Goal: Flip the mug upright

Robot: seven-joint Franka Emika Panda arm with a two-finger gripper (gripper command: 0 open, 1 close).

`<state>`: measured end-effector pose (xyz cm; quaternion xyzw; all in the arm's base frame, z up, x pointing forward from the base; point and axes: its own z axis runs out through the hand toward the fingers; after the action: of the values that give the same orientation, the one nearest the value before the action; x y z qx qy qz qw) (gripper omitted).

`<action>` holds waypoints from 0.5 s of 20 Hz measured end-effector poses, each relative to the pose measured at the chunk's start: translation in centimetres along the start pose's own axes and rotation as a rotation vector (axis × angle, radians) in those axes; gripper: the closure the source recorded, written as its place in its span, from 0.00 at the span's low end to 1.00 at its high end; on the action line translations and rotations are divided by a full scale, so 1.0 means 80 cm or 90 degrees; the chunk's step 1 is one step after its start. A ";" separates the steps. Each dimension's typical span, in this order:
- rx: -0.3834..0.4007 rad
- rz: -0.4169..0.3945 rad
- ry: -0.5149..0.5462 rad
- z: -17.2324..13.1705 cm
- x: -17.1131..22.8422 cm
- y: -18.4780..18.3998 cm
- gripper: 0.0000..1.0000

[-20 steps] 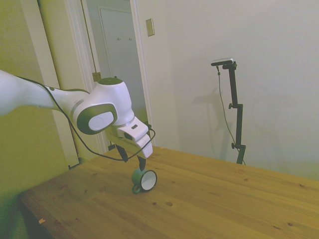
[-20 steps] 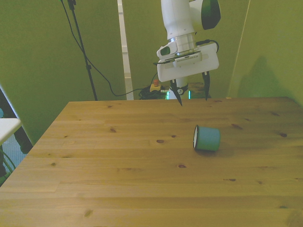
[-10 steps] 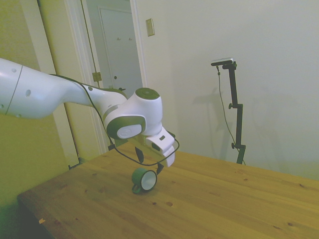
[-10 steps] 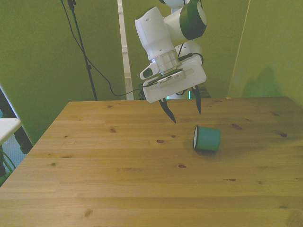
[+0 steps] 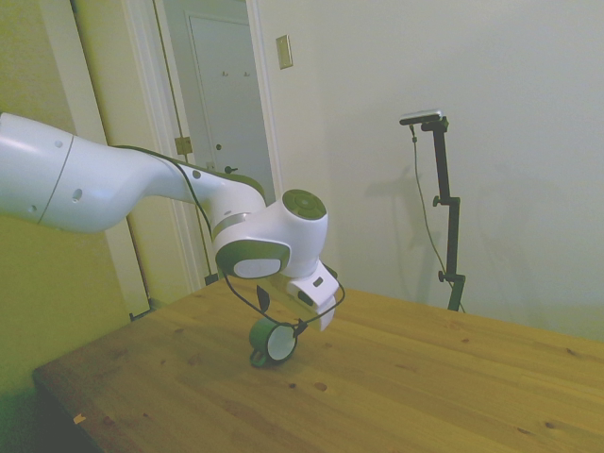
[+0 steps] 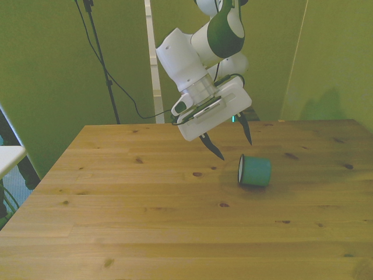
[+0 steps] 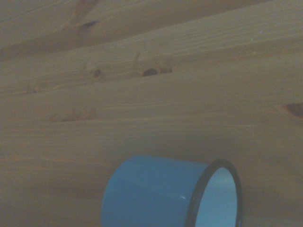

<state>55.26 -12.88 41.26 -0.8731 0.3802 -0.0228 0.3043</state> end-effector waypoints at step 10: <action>0.049 -0.031 -0.090 0.048 0.008 -0.002 0.00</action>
<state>56.82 -11.26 38.11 -0.8692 0.3351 0.0170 0.3632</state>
